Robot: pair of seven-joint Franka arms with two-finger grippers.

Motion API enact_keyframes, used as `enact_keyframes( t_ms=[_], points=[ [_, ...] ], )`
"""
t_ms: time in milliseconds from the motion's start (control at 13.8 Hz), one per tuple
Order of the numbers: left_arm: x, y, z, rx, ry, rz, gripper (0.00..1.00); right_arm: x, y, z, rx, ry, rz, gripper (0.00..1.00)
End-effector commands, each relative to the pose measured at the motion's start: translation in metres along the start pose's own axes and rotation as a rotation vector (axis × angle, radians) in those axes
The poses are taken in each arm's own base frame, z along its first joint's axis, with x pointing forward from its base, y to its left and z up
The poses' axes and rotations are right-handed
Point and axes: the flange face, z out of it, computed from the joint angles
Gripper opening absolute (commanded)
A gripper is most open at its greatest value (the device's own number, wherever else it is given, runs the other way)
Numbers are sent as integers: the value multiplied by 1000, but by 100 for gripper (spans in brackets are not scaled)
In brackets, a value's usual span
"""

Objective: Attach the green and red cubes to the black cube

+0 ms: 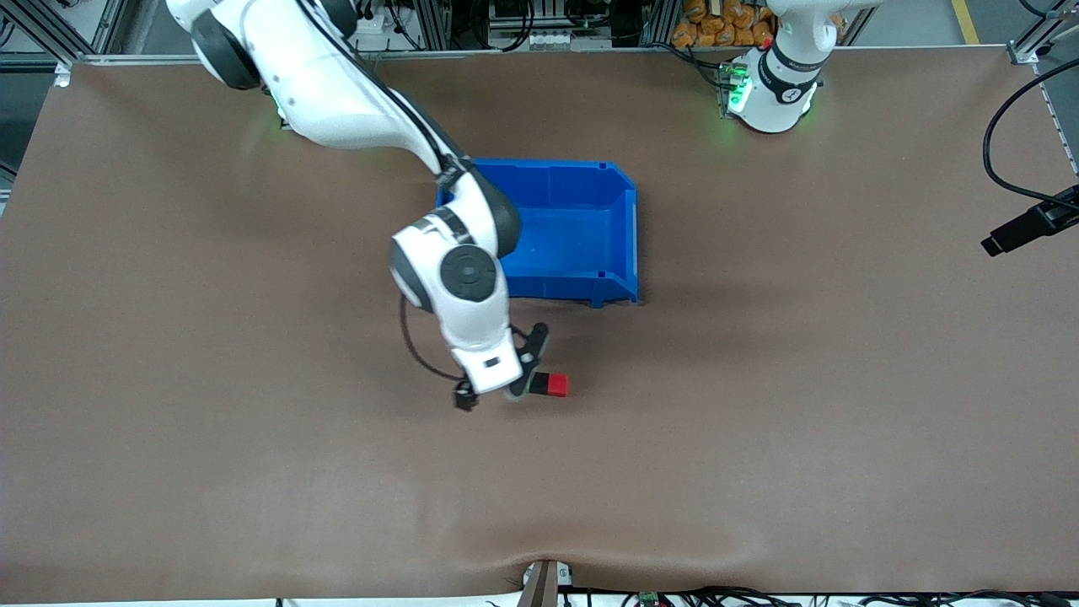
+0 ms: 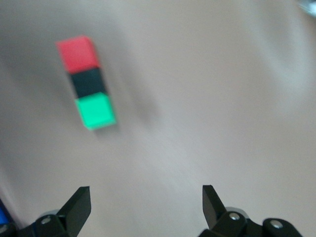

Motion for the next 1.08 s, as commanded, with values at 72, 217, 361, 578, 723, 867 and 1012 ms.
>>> enact_keyframes(
  t_ms=[72, 217, 361, 578, 723, 867, 1012],
  points=[
    [-20, -7, -20, 11, 11, 78, 100, -75, 78, -73, 51, 35, 189, 100],
    [-27, -4, -25, 8, 5, 138, 100, -127, 121, -108, 80, 61, 295, 100],
    [-39, 2, -24, -4, -8, 189, 100, -184, 159, -143, 101, 89, 398, 100],
    [-61, 15, -23, 3, -9, 232, 100, -286, 196, -195, 164, 69, 541, 100],
    [-71, 17, -22, 8, -15, 236, 100, -338, 197, -236, 183, 35, 603, 100],
    [-70, 16, -21, -4, -22, 242, 100, -386, 194, -265, 216, -11, 715, 100],
    [-70, 20, -20, -4, -21, 250, 100, -413, 181, -287, 244, -62, 858, 100]
  ],
)
